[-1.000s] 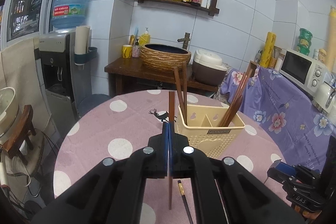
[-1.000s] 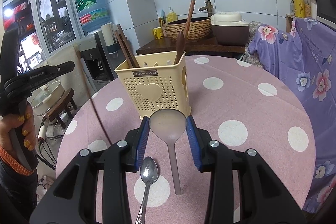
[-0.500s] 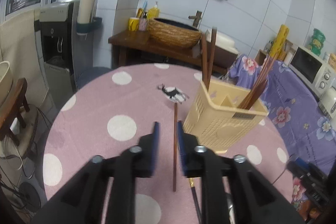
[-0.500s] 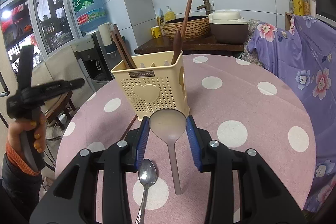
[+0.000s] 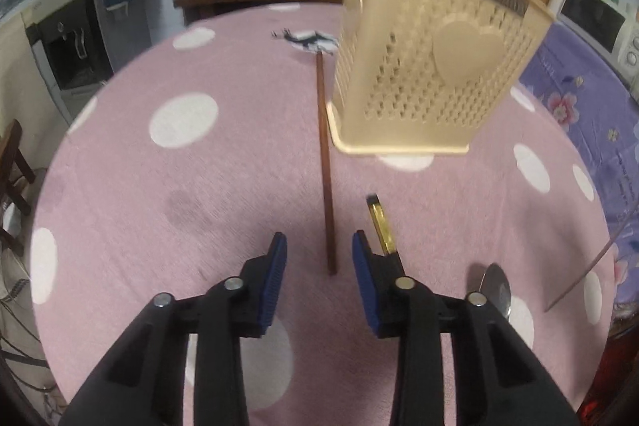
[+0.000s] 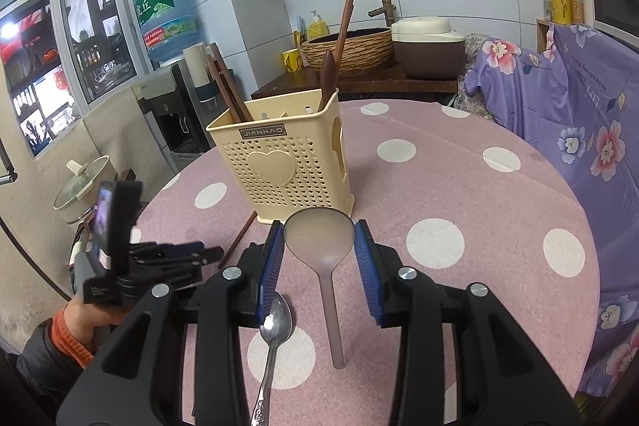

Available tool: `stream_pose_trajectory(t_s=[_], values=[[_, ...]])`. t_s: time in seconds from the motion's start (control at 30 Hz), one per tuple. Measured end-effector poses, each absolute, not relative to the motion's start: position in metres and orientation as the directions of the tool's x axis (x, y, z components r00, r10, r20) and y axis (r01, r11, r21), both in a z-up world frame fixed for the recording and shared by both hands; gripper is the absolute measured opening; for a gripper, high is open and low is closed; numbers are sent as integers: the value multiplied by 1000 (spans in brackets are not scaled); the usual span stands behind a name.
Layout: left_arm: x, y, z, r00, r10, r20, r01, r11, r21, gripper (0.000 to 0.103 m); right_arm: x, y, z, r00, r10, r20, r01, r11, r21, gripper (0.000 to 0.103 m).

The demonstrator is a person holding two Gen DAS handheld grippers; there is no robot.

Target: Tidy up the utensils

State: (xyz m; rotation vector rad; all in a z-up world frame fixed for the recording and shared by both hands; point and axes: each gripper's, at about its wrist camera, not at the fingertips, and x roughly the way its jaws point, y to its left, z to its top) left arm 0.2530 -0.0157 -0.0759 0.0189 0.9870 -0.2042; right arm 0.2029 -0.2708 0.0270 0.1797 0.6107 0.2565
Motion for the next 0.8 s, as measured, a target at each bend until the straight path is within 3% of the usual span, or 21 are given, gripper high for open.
stream_pose_trajectory(t_s=[0.13,0.2,0.23,0.27,0.43,0.73,0.8], values=[[253,-21,-81,553,-104,-827,172,985,-9,31,201,-271,28,791,296,-535,-184,950,254,37],[252,-23,-81,560,-90,-824,174,985,11,20,200,-271,29,796,293,-530,-181,950,254,37],[251,-25,-82,565,-72,-822,176,984,35,8,199,-272,29,798,292,-528,-177,950,258,37],[250,-26,-82,568,-64,-821,181,982,48,6,199,-272,30,799,294,-524,-175,948,264,37],[215,-15,-81,562,-87,-823,197,980,31,6,192,-272,36,814,292,-502,-172,947,272,37],[88,18,-78,512,-100,-853,240,970,30,7,183,-266,38,821,310,-480,-194,941,277,37],[85,19,-77,491,-120,-863,250,968,8,20,182,-264,38,818,319,-478,-201,938,282,37]])
